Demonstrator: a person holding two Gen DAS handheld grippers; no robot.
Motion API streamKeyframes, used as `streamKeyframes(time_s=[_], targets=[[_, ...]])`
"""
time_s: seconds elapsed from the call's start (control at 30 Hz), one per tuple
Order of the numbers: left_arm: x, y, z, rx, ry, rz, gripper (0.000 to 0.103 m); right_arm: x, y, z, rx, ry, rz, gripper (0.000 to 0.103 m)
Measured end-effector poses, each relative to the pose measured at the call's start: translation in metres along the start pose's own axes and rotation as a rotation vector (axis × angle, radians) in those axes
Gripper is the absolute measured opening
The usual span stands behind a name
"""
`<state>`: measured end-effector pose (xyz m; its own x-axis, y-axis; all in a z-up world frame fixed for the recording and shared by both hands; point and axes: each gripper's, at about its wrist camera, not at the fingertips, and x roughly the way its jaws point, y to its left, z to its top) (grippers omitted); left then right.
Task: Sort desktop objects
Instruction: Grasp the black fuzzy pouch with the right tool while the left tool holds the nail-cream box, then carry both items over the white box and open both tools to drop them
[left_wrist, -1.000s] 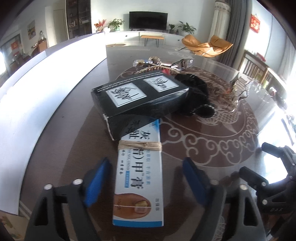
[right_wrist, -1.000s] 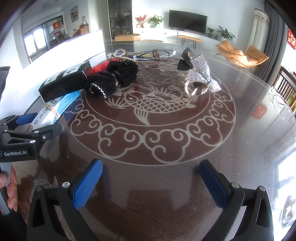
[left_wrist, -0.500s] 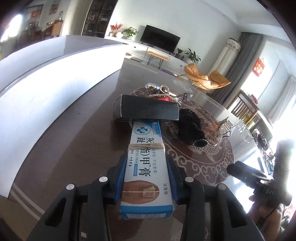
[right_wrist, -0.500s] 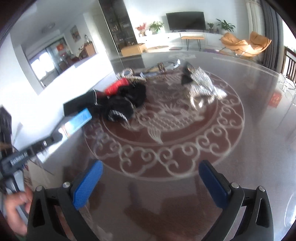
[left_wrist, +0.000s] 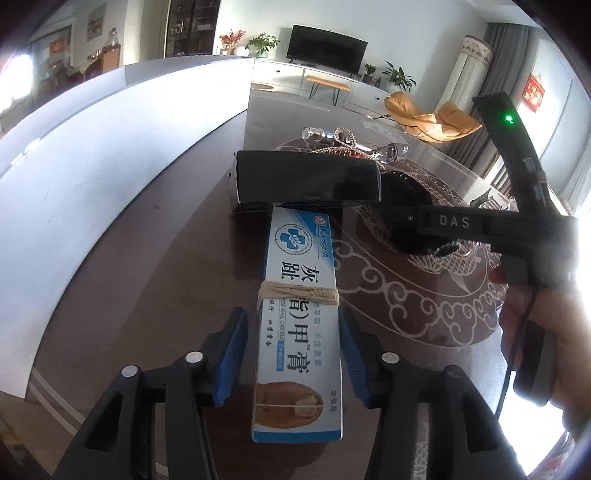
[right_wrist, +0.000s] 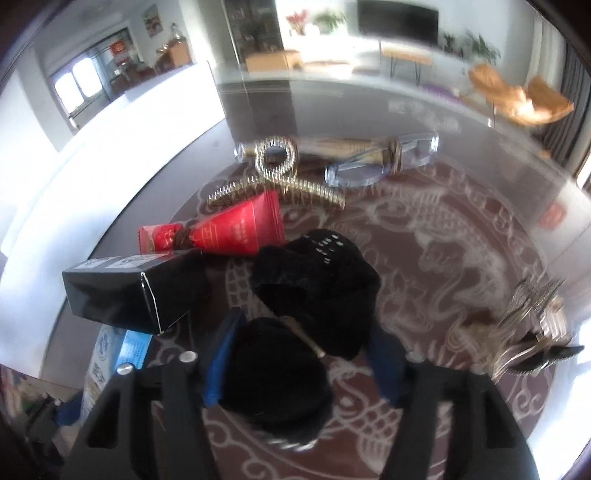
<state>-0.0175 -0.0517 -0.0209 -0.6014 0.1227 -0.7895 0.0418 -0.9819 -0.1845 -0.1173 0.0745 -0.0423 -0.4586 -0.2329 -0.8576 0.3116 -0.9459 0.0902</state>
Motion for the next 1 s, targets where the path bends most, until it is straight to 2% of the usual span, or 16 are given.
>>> streamKeyframes(time_s=[0.07,0.13,0.17,0.2,0.23,0.37,0.53,0.7,0.9,1.0], targets=[[0.006,-0.001,0.003,0.006,0.018,0.043,0.1,-0.009,0.0,-0.014,-0.024,0.006,0.025,0.043],[0.008,0.003,0.004,0.002,0.017,0.041,0.098,-0.022,-0.001,-0.032,-0.052,0.012,0.041,0.043],[0.008,0.004,0.005,-0.001,0.01,0.039,0.079,-0.03,-0.002,-0.041,-0.058,0.012,0.054,0.043],[0.005,0.005,0.007,0.001,-0.002,0.052,0.047,-0.037,-0.001,-0.049,-0.061,0.011,0.066,0.043],[0.003,0.007,0.008,-0.012,0.006,0.019,0.043,-0.047,-0.003,-0.057,-0.065,0.005,0.08,0.043],[-0.02,0.016,0.006,-0.072,-0.002,-0.053,0.043,-0.089,-0.007,-0.085,-0.083,-0.03,0.123,0.043],[-0.087,0.024,0.004,-0.118,-0.109,-0.099,0.043,-0.125,-0.001,-0.093,-0.109,-0.052,0.18,0.043],[-0.146,0.063,0.024,-0.186,-0.205,-0.077,0.043,-0.141,0.037,-0.059,-0.159,-0.089,0.25,0.043],[-0.192,0.152,0.076,-0.285,-0.269,0.06,0.043,-0.143,0.13,0.021,-0.243,-0.174,0.366,0.043],[-0.199,0.194,0.099,-0.318,-0.283,0.136,0.043,-0.127,0.185,0.063,-0.278,-0.192,0.41,0.043]])
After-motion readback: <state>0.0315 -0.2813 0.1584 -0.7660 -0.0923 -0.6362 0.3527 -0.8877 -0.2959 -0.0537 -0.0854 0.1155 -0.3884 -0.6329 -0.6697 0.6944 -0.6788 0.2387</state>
